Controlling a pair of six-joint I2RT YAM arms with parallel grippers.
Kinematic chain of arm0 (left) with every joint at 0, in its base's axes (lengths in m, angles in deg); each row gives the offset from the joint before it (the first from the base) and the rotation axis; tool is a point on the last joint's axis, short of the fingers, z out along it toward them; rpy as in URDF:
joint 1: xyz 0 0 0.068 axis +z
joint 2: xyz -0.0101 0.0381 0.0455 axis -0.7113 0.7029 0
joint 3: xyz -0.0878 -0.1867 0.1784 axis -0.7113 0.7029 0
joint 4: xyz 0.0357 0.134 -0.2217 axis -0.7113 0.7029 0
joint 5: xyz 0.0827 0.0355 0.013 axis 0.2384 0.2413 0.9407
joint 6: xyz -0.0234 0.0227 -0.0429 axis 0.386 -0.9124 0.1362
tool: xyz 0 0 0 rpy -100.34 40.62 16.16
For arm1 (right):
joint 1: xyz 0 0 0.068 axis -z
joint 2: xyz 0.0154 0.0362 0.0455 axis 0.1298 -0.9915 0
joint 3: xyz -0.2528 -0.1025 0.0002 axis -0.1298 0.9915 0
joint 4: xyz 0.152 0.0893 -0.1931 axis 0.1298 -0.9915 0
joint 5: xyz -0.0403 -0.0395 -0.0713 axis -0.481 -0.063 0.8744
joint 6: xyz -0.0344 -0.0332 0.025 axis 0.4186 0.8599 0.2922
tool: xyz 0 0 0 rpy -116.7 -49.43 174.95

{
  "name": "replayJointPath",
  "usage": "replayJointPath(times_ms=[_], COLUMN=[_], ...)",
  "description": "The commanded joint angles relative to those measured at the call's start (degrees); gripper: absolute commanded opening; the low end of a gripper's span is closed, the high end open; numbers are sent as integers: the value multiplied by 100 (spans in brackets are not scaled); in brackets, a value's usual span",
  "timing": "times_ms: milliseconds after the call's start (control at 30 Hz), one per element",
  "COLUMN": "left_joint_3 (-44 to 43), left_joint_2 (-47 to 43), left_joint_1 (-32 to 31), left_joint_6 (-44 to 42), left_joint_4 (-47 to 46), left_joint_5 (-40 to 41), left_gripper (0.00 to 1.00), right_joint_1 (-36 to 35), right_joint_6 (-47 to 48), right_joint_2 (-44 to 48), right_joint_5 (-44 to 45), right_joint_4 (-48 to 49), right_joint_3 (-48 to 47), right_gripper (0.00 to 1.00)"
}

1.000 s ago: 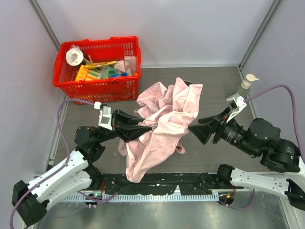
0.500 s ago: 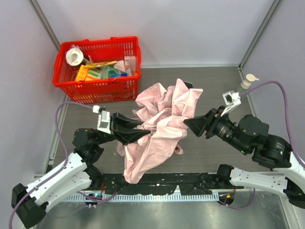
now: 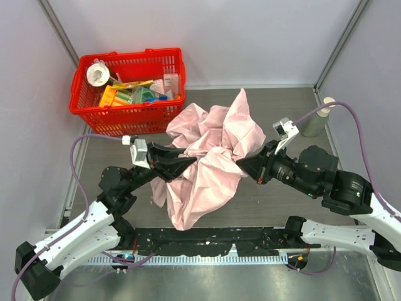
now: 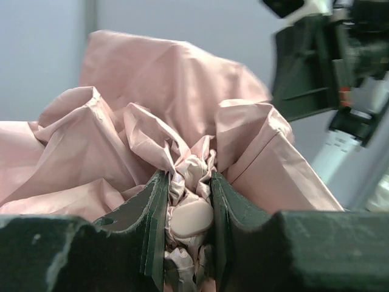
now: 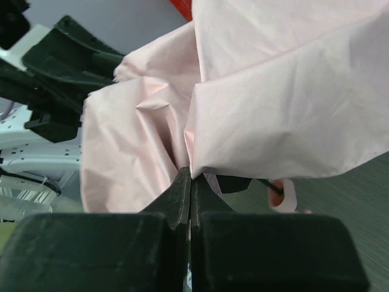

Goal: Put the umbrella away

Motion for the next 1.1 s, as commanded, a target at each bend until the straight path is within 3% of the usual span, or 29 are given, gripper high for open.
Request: replayJointPath(times_ms=[0,100,233,400,533,633,800,867,1067], left_joint_3=[201,449,124,150,176,238,273,273,185], left_joint_2=[0,167,413,405,291,247,527,624,976], left_joint_1=[19,27,19,27,27,19,27,19,27], left_joint_6=[-632,-941,-1047,-1073,-1100,-846,-459,-371,-46], left_joint_4=[-610,-1332,-1132,-1131,-947,-1104,-1613,-1789,-2299], left_joint_5=[1785,1727,926,1153,1785,2207,2524,2830,3281], left_gripper=[0,0,0,0,0,0,0,0,0], right_joint_1=[-10,-10,-2,-10,-11,-10,-19,-63,-309], right_joint_6=[417,426,409,330,111,-485,-1838,-2008,-1736], right_joint_2=[292,397,477,818,1101,1206,882,758,407], right_joint_5=[-997,-1334,-1676,-2572,-2995,-3441,-4199,-3964,-3146], right_joint_4=[16,-255,-721,-653,-56,821,4105,4391,3918], right_joint_3=[-497,-620,-813,-701,-183,851,2410,2692,2851], right_gripper=[1,1,1,1,1,1,1,1,1])
